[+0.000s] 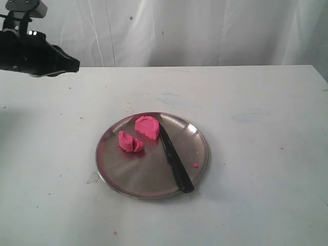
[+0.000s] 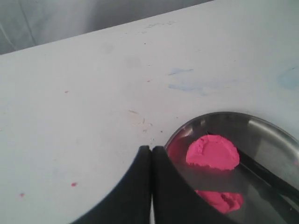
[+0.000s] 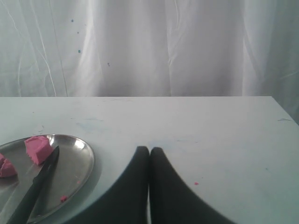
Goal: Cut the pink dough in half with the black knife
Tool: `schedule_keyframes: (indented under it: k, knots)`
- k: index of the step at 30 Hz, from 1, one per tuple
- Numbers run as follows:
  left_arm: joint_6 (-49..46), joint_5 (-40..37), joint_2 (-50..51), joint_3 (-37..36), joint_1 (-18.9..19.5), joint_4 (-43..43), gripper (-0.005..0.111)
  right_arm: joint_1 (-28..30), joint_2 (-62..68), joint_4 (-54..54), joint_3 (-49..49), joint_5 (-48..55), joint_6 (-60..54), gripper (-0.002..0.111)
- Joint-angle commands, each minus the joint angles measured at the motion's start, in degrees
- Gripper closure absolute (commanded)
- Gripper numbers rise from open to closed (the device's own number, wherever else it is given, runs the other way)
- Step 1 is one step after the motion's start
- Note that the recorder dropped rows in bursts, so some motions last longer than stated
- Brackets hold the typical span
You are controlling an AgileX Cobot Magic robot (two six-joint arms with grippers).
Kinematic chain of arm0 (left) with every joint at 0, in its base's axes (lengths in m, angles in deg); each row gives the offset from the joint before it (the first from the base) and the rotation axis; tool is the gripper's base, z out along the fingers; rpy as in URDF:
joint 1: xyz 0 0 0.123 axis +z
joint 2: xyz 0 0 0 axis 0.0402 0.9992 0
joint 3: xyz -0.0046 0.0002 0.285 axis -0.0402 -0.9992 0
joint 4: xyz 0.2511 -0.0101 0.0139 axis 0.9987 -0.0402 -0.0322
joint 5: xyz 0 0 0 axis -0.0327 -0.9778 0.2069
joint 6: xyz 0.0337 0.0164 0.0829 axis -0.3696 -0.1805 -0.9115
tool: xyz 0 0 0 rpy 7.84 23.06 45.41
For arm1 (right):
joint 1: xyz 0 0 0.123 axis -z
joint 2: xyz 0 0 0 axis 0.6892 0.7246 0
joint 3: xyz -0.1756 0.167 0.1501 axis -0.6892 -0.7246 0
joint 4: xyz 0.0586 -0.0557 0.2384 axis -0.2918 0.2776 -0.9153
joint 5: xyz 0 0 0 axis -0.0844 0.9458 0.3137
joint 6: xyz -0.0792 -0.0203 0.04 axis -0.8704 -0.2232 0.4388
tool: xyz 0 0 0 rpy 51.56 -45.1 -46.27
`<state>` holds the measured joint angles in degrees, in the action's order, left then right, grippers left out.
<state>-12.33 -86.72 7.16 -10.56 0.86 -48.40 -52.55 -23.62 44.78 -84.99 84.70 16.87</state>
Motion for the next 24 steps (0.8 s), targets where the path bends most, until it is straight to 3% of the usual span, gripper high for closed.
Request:
schedule_keyframes:
  k: [1,15,21,24]
  knots:
    - [-0.03,2.42,-9.43,-6.93,0.0,-0.93,0.107,0.39,-0.38,-0.04,-0.26,-0.55,-0.5,0.108]
    - [-0.03,2.51,-36.1,-12.56,0.0,-0.93,0.107,0.39,-0.38,-0.04,-0.26,-0.55,-0.5,0.108]
    - [-0.03,3.27,-41.2,-12.45,0.0,-0.93,0.107,0.39,-0.38,-0.04,-0.26,-0.55,-0.5,0.108]
    - [0.73,7.31,-41.2,-12.45,0.0,-0.7,0.107,0.39,-0.38,-0.04,-0.26,-0.55,-0.5,0.108]
